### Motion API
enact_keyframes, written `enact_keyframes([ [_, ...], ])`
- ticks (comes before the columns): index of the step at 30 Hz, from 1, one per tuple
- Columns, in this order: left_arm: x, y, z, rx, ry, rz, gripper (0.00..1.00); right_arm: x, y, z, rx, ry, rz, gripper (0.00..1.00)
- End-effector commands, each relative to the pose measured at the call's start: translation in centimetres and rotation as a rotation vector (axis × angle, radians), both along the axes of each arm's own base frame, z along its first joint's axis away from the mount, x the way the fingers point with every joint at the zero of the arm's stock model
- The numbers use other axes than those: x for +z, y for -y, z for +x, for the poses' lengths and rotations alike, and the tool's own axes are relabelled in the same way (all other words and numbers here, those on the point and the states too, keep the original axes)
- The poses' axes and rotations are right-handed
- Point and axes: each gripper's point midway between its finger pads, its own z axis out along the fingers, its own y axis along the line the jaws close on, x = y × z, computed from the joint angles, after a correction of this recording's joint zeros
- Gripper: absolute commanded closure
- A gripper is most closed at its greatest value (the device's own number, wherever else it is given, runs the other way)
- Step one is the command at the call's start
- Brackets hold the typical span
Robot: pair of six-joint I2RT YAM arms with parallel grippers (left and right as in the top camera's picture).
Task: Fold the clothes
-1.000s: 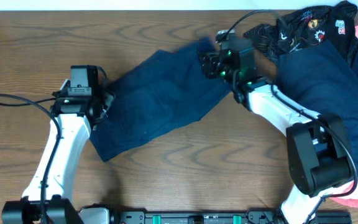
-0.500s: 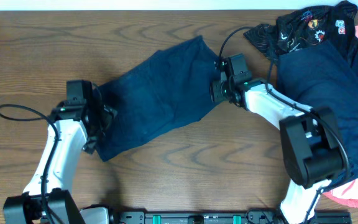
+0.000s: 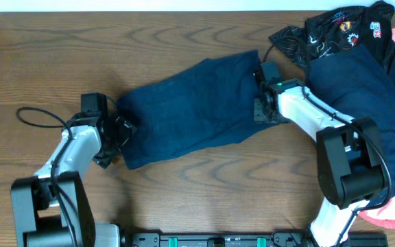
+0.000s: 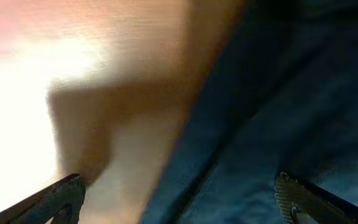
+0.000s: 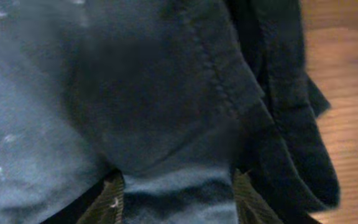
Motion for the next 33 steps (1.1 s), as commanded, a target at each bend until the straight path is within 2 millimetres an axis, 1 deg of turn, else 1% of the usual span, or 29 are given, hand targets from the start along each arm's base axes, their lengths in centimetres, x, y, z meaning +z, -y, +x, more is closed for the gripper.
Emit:
enact_keyframes([
  [1,0.0,3.2,1.1,-0.177,0.071,-0.160,0.02,-1.5,2.0,-1.6,-0.040,-0.044,-0.085,0.39],
  [3,0.1,3.9,1.7,-0.211,0.100,-0.188,0.02,-0.6,1.6,-1.4,-0.031,-0.022,-0.078,0.35],
  [5,0.1,4.1,2.0,-0.225,0.111,-0.188,0.02,0.7,1.3,-1.1,-0.013,0.010,-0.070,0.33],
  [8,-0.2,4.8,2.0,-0.254,0.109,-0.188,0.02,3.3,0.6,-0.2,0.017,0.083,-0.047,0.32],
  [9,-0.3,5.1,1.9,-0.264,0.104,-0.189,0.02,4.3,0.0,0.1,0.050,0.111,-0.018,0.33],
  [10,-0.5,5.4,1.9,-0.271,0.100,-0.190,0.02,4.9,-0.5,0.2,0.075,0.124,0.010,0.34],
  [11,-0.7,5.6,1.8,-0.279,0.095,-0.191,0.02,5.7,-1.5,0.3,0.115,0.140,0.061,0.35],
  [12,-0.9,5.8,1.8,-0.285,0.091,-0.192,0.10,6.3,-2.3,0.3,0.143,0.149,0.103,0.36],
  [13,-1.2,6.1,1.8,-0.291,0.084,-0.194,0.28,6.7,-3.1,0.2,0.169,0.153,0.146,0.37],
  [14,-1.3,6.2,1.7,-0.296,0.081,-0.194,0.50,7.1,-4.0,0.1,0.198,0.152,0.194,0.38],
  [15,-1.4,6.3,1.7,-0.305,0.079,-0.193,0.75,7.3,-4.8,-0.1,0.222,0.148,0.235,0.39],
  [16,-1.4,6.2,1.7,-0.313,0.080,-0.192,0.94,7.4,-5.8,-0.4,0.254,0.138,0.284,0.44],
  [18,-1.0,6.1,1.7,-0.335,0.092,-0.184,0.94,7.3,-7.6,-0.9,0.307,0.120,0.364,0.59],
  [20,0.0,5.9,1.8,-0.371,0.105,-0.172,0.94,7.1,-9.2,-1.3,0.340,0.104,0.424,0.73],
  [21,0.7,5.7,1.7,-0.383,0.107,-0.166,0.94,6.8,-10.2,-1.6,0.362,0.092,0.455,0.77],
  [24,3.4,5.3,1.6,-0.384,0.109,-0.161,0.94,5.8,-12.4,-2.4,0.409,0.058,0.495,0.83],
  [26,5.5,5.2,1.5,-0.384,0.116,-0.159,0.94,4.7,-14.5,-3.4,0.456,0.019,0.530,0.87],
  [28,7.9,5.2,1.4,-0.393,0.140,-0.151,0.94,3.4,-16.7,-4.8,0.509,-0.029,0.568,0.87],
  [30,9.9,5.2,1.4,-0.396,0.165,-0.144,0.94,1.9,-18.6,-6.3,0.551,-0.073,0.579,0.87],
  [31,11.6,5.2,1.5,-0.400,0.193,-0.137,0.94,0.9,-19.7,-7.2,0.573,-0.100,0.580,0.87],
  [33,14.1,5.3,1.7,-0.407,0.243,-0.134,0.94,-0.5,-22.3,-9.0,0.641,-0.136,0.617,0.87],
])
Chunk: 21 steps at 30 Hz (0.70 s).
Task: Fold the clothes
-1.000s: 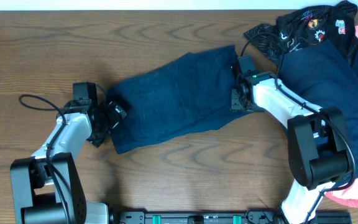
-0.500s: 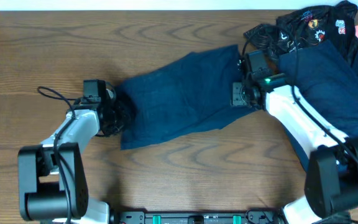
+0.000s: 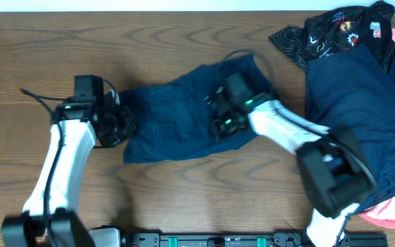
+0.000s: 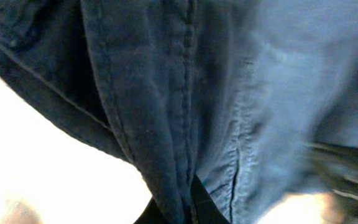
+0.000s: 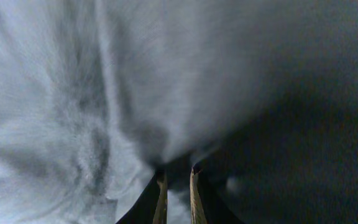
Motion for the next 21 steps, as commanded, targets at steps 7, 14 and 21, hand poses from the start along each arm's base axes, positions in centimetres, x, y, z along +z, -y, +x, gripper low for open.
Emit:
enact_keyframes([
  [7,10.0,2.4,0.7,-0.080,0.266,-0.127,0.94,-1.6,-12.7,-7.0,0.294,-0.006,0.259,0.85],
  [14,9.9,3.4,0.3,-0.111,0.257,-0.130,0.94,1.3,-10.7,-2.8,0.176,0.156,0.093,0.55],
  [21,9.5,5.5,0.0,-0.180,0.244,-0.140,0.94,6.5,2.5,4.4,-0.110,0.292,-0.205,0.51],
])
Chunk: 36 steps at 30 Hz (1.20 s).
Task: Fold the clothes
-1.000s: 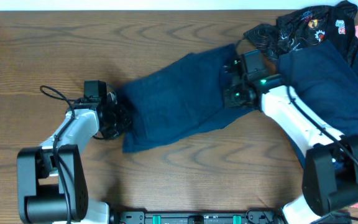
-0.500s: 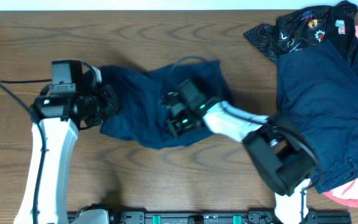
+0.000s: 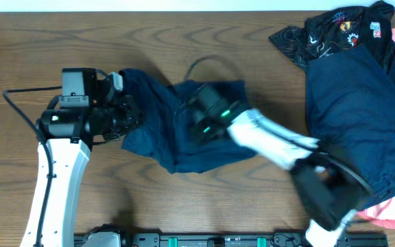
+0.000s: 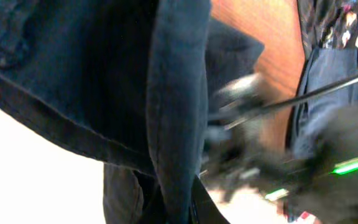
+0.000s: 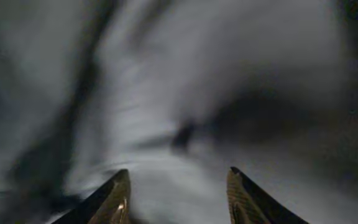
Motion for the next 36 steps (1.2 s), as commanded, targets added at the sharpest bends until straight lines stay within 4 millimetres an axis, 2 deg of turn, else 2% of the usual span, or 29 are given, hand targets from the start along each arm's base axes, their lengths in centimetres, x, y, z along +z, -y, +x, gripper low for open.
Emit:
enact_keyframes([
  [1,0.5,1.7,0.1,-0.065,0.022,-0.020,0.94,3.2,7.0,4.9,-0.145,0.142,-0.136,0.52],
  [5,0.7,3.5,0.5,-0.102,0.046,-0.034,0.94,0.3,13.2,3.9,-0.213,0.011,-0.262,0.58],
  [8,0.9,5.3,1.0,-0.128,0.065,-0.053,0.94,-2.0,15.9,2.9,-0.257,-0.062,-0.298,0.61],
  [11,0.8,7.5,1.6,-0.162,0.080,-0.074,0.94,-3.5,17.2,1.9,-0.275,-0.105,-0.320,0.62],
  [16,-0.6,12.2,2.2,-0.238,0.072,-0.108,0.94,-5.3,17.9,0.2,-0.284,-0.142,-0.336,0.62],
  [23,-3.2,20.1,2.2,-0.334,0.059,-0.179,0.94,-6.9,18.8,-1.7,-0.322,-0.183,-0.360,0.61],
  [26,-2.2,22.6,2.3,-0.388,0.122,-0.234,0.92,-6.5,20.0,-1.7,-0.400,-0.178,-0.411,0.58],
  [27,-1.4,23.1,2.6,-0.400,0.156,-0.258,0.86,-6.2,20.8,-1.6,-0.434,-0.173,-0.440,0.56],
  [28,-0.7,23.3,2.9,-0.406,0.187,-0.276,0.73,-5.7,21.7,-1.5,-0.478,-0.163,-0.476,0.54],
  [30,0.4,22.7,4.0,-0.385,0.237,-0.288,0.51,-4.1,23.6,-1.1,-0.553,-0.137,-0.528,0.51],
  [31,0.7,22.2,4.7,-0.368,0.253,-0.290,0.44,-3.0,24.4,-0.7,-0.583,-0.121,-0.537,0.51],
  [33,0.6,20.6,6.1,-0.324,0.265,-0.277,0.40,-0.6,25.6,0.2,-0.634,-0.089,-0.524,0.49],
  [36,0.0,18.4,7.8,-0.289,0.295,-0.226,0.40,3.4,26.6,1.5,-0.700,-0.021,-0.450,0.47],
])
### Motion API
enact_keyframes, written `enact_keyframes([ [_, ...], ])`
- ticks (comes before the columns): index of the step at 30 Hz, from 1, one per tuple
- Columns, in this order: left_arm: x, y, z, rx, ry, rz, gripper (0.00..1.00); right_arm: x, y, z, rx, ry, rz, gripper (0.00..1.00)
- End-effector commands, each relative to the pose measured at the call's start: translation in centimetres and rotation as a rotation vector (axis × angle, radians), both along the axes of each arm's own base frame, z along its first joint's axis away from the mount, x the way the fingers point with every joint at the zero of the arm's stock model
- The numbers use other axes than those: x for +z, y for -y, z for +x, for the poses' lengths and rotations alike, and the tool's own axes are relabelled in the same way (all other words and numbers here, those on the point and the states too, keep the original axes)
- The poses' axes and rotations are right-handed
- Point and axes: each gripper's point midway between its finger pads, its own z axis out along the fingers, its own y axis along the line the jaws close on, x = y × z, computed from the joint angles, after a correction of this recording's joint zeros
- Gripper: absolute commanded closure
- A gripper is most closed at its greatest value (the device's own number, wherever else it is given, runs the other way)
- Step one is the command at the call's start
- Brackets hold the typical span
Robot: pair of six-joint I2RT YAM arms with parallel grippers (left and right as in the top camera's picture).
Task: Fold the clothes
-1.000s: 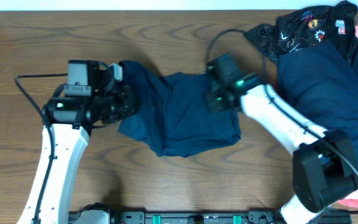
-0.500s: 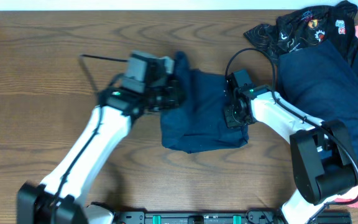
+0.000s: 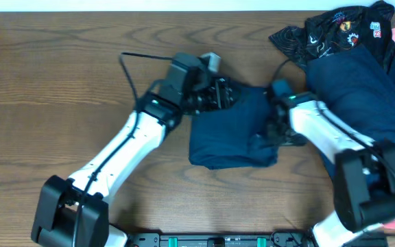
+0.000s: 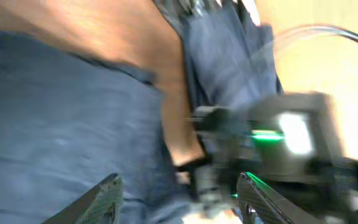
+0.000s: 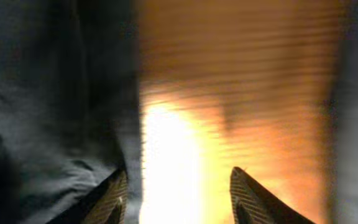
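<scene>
The navy garment [image 3: 228, 134] lies folded into a compact block at mid-table. My left gripper [image 3: 225, 92] hovers at its upper left edge, open and holding nothing; in the left wrist view the gripper [image 4: 182, 202] spans blue cloth [image 4: 55, 118] on the left and the blurred right arm. My right gripper [image 3: 275, 134] sits at the block's right edge, also open. In the right wrist view the gripper [image 5: 182, 199] has the dark fabric [image 5: 48, 106] at its left finger and bare wood between the fingers.
A heap of clothes fills the back right: a black printed shirt [image 3: 338, 27], a large navy piece [image 3: 355, 89] and something pink [image 3: 393, 209] near the front right. Cables trail from both arms over the wooden table [image 3: 60, 82].
My left gripper, then shut on the garment's left end at the table's left, is now open at mid-table. The garment is doubled over. My right gripper has moved to its right edge.
The garment first lay stretched across the table with an open gripper at each end. Then both were shut on fabric, the right end brought to the middle. Then the right was open and the left held its end raised. Now the garment is a compact folded block.
</scene>
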Motion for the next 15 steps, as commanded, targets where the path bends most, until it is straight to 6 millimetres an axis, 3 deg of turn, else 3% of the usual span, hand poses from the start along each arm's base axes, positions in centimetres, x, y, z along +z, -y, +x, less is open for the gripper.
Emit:
enact_keyframes([
  [1,0.1,-3.0,2.3,0.062,0.058,0.050,0.39,6.6,1.4,3.5,-0.091,0.225,0.030,0.47],
  [4,-2.0,-5.2,3.5,0.137,0.040,0.144,0.39,9.3,-2.3,4.3,0.067,0.297,0.236,0.49],
  [8,-5.5,-5.8,3.9,0.126,0.011,0.233,0.38,10.5,-7.9,3.3,0.276,0.282,0.478,0.50],
  [12,-9.9,-5.8,3.9,0.115,-0.081,0.275,0.38,8.6,-10.3,1.5,0.341,0.190,0.519,0.49],
  [15,-12.9,-5.8,3.6,0.105,-0.145,0.302,0.32,5.9,-11.7,-0.1,0.372,0.092,0.511,0.48],
])
